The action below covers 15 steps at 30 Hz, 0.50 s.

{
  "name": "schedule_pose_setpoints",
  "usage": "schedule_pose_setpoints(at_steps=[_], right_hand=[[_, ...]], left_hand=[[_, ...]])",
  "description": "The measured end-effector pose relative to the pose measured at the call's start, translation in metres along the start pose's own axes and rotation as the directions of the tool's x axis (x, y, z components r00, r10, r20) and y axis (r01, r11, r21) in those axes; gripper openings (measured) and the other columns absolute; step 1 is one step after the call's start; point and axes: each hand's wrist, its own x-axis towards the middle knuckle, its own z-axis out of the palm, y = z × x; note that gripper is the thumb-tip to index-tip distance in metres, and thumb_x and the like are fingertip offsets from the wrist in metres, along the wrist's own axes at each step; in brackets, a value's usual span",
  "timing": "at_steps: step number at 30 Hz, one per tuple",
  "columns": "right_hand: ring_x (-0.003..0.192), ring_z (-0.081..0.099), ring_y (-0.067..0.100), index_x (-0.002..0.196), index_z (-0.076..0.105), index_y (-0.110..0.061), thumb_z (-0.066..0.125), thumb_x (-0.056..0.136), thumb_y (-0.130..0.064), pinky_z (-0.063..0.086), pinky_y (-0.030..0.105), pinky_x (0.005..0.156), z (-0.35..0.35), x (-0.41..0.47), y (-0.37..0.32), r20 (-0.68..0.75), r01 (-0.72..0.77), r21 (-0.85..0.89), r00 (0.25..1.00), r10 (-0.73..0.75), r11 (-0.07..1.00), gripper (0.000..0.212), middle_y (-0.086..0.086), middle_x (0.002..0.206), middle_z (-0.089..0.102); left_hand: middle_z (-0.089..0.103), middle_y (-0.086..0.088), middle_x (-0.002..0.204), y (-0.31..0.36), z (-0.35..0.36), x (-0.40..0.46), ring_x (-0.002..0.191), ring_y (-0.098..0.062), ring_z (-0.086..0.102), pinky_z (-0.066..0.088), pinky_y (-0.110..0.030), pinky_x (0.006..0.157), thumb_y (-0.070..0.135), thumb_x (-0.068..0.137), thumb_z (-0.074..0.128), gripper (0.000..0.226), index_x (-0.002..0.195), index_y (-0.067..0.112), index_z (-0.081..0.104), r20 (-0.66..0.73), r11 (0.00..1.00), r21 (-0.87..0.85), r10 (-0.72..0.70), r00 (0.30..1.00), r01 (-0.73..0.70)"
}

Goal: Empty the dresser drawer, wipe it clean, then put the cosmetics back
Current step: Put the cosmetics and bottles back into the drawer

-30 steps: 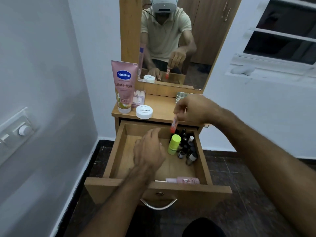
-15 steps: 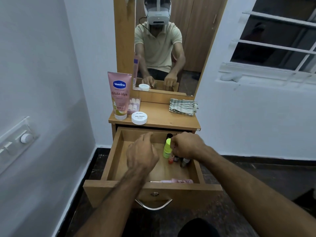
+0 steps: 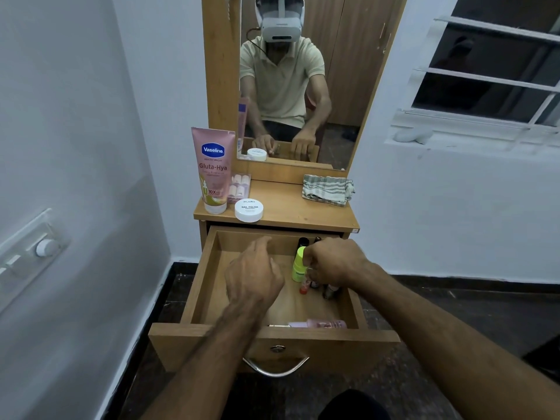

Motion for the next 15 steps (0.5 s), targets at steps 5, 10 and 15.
schedule_pose_setpoints(at_steps=[5, 10, 15], right_hand=[[0.092, 0.064, 0.016, 0.111, 0.068, -0.034, 0.069, 0.087, -0.045, 0.053, 0.032, 0.071, -0.014, -0.001, -0.003, -0.046, 0.001, 0.058, 0.999, 0.002, 0.998, 0.026, -0.01, 0.102, 0.07], [0.098, 0.058, 0.015, 0.122, 0.064, -0.03, 0.061, 0.094, -0.04, 0.048, 0.033, 0.073, -0.039, 0.025, -0.019, -0.215, 0.027, 0.27, 0.976, 0.033, 0.962, 0.029, -0.008, 0.108, 0.063], [0.148, 0.028, 0.024, 0.159, 0.021, -0.038, 0.06, 0.095, -0.025, 0.04, 0.049, 0.113, -0.05, 0.072, -0.046, -0.028, 0.089, 0.304, 0.996, -0.084, 0.948, 0.076, -0.004, 0.168, 0.018]], left_hand=[[0.061, 0.006, 0.134, 0.0, -0.002, 0.0, 0.111, -0.013, 0.063, 0.054, -0.034, 0.091, 0.025, 0.095, 0.056, 0.046, 0.14, 0.025, 0.049, 0.0, 1.0, -0.015, -0.019, 1.0, 0.019], [0.064, 0.006, 0.104, -0.002, -0.001, 0.002, 0.09, -0.015, 0.062, 0.053, -0.038, 0.088, 0.026, 0.09, 0.061, 0.017, 0.106, 0.026, 0.054, 0.144, 0.988, 0.134, -0.094, 0.985, 0.075], [0.062, -0.001, 0.119, -0.009, 0.005, 0.004, 0.107, -0.02, 0.061, 0.048, -0.041, 0.098, 0.033, 0.093, 0.056, 0.03, 0.12, 0.02, 0.054, 0.184, 0.985, 0.14, -0.126, 0.975, 0.101]])
